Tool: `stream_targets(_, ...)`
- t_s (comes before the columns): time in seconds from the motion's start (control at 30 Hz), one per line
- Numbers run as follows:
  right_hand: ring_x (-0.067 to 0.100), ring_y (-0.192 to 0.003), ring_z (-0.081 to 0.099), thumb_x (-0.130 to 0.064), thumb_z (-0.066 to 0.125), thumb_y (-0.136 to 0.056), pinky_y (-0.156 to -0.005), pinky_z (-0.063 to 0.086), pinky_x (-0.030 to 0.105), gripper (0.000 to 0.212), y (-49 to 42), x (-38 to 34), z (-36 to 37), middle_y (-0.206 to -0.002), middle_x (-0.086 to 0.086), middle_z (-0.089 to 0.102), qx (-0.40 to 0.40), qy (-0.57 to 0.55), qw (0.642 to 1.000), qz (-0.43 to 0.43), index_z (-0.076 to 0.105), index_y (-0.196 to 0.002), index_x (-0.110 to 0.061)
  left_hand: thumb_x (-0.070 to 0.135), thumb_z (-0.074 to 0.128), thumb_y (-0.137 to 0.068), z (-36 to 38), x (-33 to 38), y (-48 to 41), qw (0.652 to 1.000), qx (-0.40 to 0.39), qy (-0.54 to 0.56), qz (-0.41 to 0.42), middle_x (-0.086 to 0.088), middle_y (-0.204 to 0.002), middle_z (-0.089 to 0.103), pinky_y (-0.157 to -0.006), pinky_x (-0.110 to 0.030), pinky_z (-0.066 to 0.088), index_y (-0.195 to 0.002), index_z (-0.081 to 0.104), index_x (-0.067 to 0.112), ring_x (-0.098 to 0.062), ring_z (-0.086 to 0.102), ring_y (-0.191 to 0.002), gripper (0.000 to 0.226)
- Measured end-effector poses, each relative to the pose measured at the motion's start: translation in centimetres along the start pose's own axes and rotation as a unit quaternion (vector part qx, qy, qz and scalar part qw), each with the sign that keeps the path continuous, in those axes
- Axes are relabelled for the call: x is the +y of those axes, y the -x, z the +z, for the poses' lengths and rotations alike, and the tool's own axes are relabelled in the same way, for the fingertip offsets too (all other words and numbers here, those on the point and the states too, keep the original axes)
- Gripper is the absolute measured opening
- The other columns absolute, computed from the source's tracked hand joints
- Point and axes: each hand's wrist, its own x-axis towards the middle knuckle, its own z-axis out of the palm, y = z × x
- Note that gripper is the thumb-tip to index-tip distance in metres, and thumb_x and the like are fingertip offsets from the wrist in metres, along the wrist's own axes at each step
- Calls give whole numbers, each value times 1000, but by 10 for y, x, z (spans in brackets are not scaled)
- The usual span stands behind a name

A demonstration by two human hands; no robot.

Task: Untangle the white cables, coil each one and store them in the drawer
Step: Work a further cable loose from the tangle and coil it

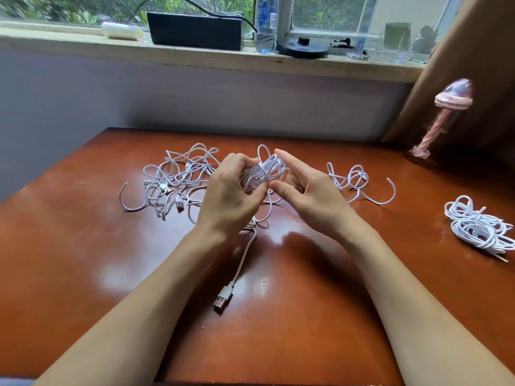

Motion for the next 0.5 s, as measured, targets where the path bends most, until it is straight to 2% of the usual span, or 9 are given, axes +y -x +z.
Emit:
stream_targets(0.23, 6, -59, 33, -16, 62, -101, -60, 32, 18, 65, 0, -2, 2, -66, -3, 33, -26, -11, 1000, -1, 32, -158, -23, 13, 76, -83, -1, -4, -2, 1000, 3, -28, 4, -6, -99, 67, -78, -34, 51, -102, 65, 8, -18, 63, -83, 23)
stream_targets(0.37, 6, -59, 31, -13, 60, -101, -60, 31, 17, 66, 0, 2, 1, -62, -11, 28, -46, -35, 998, 11, 30, -158, -26, 13, 76, -84, 0, -4, 0, 1000, 3, -26, -8, -5, -97, 67, -77, -38, 52, -101, 65, 9, -18, 65, -82, 21)
stream_targets(0.5, 5, -58, 33, -13, 60, -101, -61, 32, 18, 65, 1, 3, 2, -61, -13, 30, -47, -36, 998, 14, 31, -158, -25, 13, 75, -84, 2, -3, 0, 999, 0, -41, -8, -3, -92, 65, -73, -38, 51, -100, 64, 9, -19, 62, -78, 19)
